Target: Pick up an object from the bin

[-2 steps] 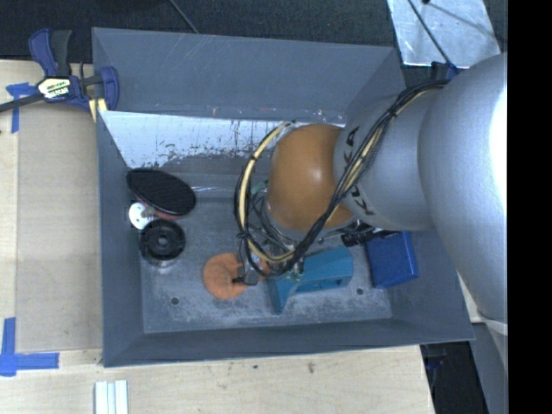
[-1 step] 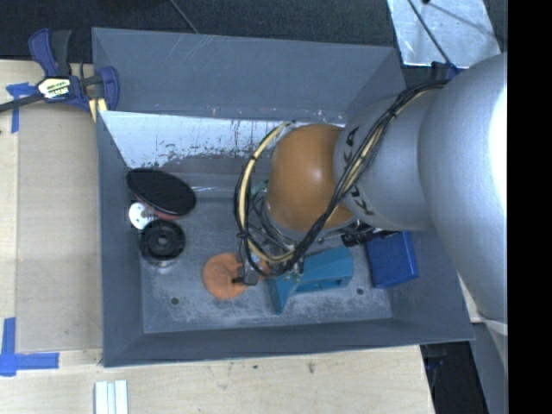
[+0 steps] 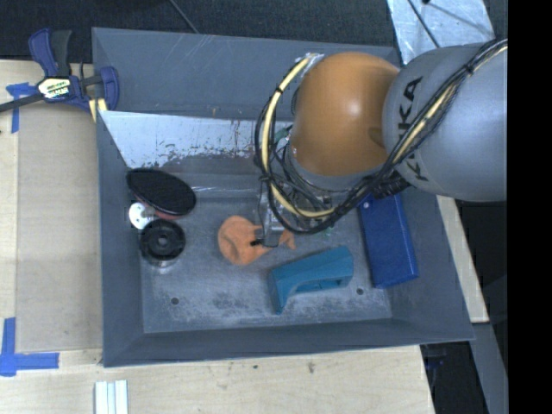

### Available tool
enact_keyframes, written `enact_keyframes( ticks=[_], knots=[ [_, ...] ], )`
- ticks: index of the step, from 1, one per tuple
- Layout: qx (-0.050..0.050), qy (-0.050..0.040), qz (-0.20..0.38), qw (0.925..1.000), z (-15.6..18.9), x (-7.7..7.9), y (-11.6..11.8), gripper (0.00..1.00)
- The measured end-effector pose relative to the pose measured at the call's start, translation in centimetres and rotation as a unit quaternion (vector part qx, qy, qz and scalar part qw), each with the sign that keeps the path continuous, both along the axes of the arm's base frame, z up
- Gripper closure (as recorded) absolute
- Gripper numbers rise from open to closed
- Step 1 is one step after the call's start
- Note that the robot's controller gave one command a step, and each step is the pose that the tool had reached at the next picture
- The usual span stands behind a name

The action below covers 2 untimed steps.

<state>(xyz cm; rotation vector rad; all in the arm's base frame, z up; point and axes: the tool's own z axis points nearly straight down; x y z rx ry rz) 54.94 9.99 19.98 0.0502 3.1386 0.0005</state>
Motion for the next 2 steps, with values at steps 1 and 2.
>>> enact_keyframes(
  ticks=[1, 2],
  knots=[
    [0.000, 0.0002, 0.000, 1.0000, 0.0, 0.0, 0.0, 1.00],
    [-0.001, 0.0043, -0.004, 1.0000, 4.0, -1.2, 0.7, 1.00]
  ],
)
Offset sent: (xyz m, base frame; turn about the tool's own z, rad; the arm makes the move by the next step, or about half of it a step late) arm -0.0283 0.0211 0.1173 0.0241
